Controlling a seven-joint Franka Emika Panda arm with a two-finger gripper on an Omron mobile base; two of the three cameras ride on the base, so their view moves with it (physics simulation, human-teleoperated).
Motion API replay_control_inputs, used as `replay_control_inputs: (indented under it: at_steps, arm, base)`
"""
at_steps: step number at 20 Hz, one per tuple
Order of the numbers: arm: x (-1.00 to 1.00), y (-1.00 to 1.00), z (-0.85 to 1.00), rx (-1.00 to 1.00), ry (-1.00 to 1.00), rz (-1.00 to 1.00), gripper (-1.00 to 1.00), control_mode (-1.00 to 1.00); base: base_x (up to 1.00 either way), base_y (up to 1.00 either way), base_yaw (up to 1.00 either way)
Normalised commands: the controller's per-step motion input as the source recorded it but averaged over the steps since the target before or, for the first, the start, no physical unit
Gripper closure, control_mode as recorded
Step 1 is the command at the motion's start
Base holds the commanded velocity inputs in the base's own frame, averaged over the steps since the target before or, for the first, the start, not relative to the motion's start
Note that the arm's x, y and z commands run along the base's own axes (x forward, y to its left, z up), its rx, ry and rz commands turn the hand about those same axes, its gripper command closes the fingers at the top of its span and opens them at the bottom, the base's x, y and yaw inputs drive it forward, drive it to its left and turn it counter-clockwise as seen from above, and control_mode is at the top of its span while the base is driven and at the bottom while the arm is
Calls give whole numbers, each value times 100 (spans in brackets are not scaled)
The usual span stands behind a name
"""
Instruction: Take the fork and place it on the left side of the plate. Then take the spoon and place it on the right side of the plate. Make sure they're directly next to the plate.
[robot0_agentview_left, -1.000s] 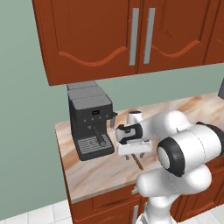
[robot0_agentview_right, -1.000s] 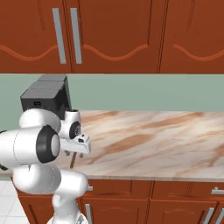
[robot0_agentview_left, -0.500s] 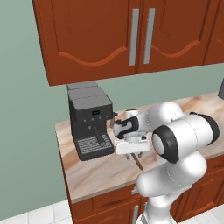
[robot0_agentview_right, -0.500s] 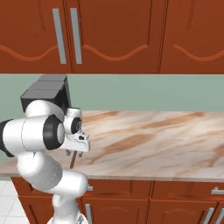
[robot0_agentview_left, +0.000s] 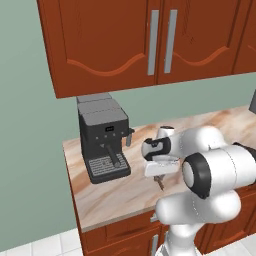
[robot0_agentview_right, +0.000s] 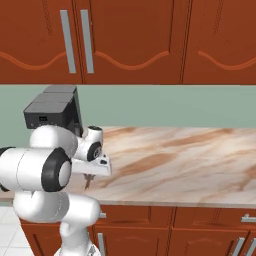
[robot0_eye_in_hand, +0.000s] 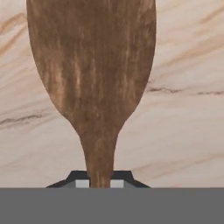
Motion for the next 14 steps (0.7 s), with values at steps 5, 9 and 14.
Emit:
replay_control_inputs:
  at_steps: [5,9,14]
  arm:
    - [-28,-35,-12,16,-18,16,100,-100]
    - [-26,-19,33,11,-2,19,100,-100]
    - [-31,-5,52,6,0,17,100,-100]
  base:
    - [0,0,0]
    - [0,0,0]
    - [0,0,0]
